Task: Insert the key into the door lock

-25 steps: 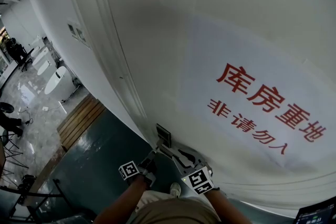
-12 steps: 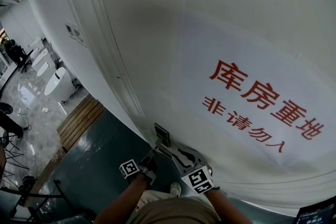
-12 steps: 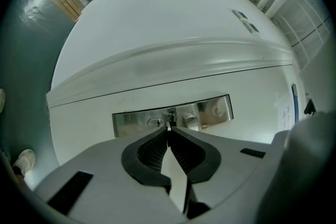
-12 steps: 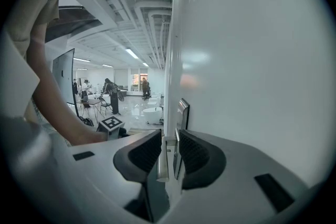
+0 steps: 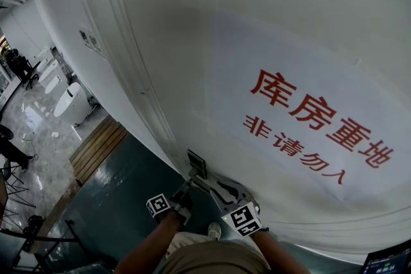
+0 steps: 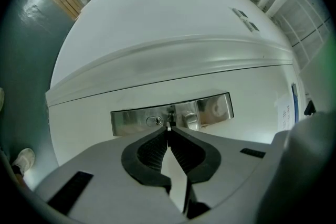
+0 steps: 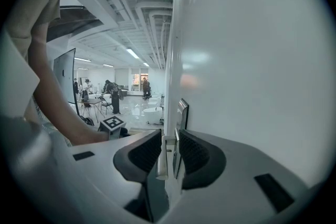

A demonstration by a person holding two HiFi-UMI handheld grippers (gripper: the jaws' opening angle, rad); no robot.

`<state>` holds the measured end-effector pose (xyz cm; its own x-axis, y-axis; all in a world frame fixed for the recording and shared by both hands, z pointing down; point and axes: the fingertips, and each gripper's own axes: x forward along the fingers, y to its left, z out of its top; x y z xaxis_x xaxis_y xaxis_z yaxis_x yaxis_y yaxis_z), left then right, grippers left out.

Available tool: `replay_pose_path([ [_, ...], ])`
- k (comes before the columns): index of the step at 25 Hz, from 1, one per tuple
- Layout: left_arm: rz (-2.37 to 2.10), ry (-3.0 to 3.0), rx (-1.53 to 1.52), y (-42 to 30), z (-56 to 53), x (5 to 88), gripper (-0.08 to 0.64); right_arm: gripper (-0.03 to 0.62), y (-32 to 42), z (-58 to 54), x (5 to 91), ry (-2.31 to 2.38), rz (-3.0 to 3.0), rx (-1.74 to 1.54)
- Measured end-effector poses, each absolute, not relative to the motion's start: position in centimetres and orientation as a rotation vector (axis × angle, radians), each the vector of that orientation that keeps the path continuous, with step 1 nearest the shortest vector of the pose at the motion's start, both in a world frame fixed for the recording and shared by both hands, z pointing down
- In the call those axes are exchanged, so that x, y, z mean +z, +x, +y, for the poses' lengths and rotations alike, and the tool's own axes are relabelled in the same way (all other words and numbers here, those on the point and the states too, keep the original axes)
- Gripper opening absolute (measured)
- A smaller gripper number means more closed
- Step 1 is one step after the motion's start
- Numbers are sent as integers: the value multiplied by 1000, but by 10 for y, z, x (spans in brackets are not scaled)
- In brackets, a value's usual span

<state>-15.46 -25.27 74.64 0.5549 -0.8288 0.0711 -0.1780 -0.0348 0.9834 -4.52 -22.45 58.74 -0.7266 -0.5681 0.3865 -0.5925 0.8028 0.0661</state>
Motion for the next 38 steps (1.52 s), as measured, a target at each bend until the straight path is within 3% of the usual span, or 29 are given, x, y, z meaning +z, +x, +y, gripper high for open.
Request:
replay_pose_path([
  [38,-942,1500,-646,-151,-263,761,34,109,-39,-221,592,841,-2598,82],
])
